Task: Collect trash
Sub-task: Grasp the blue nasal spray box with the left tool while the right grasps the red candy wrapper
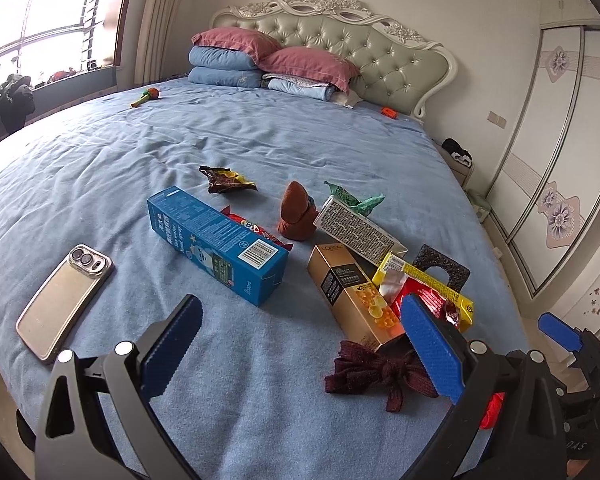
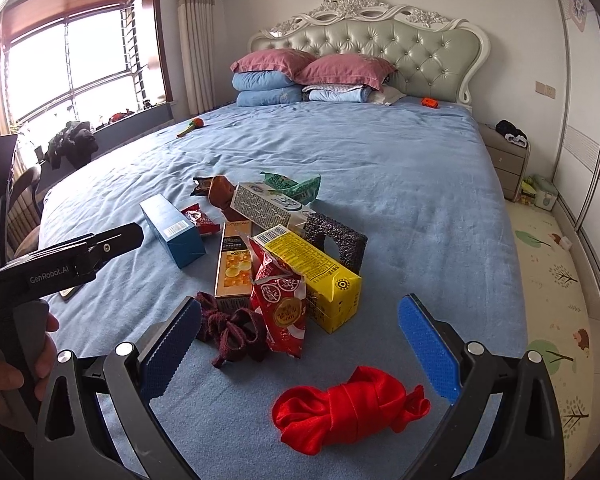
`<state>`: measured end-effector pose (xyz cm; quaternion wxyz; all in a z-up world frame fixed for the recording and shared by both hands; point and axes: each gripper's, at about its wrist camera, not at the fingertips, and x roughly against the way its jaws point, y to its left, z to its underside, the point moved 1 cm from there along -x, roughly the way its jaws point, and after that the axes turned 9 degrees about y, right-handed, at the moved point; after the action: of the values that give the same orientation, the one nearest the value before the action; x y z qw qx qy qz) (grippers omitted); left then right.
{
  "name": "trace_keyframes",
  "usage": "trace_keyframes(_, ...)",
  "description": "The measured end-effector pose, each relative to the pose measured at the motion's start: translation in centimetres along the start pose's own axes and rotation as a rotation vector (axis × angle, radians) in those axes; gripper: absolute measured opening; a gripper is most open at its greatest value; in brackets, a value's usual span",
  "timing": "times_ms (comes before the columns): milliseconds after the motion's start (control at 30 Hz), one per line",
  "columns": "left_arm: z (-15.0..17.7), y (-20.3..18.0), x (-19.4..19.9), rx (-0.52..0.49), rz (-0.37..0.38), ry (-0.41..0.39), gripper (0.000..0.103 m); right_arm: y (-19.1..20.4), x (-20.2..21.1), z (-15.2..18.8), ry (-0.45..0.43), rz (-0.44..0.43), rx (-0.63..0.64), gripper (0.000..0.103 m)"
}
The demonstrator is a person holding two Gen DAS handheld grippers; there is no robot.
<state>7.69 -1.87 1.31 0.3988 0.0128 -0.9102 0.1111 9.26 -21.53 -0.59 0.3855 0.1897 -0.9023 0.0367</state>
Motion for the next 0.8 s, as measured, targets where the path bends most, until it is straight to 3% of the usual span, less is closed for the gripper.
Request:
trace_keyframes(600,-4.3,4.5,-5.8,0.269,-0.044,0.104,0.099,1.7,-6.6,-8.0,0.153,-0.151,0.192,0.095)
trace_keyframes(800,-5.8,6.6,-8.2,0.400,-0.051,0.152,0.099,2.9,-9.2,-10.4,0.207,-0.180,0.272,0.091)
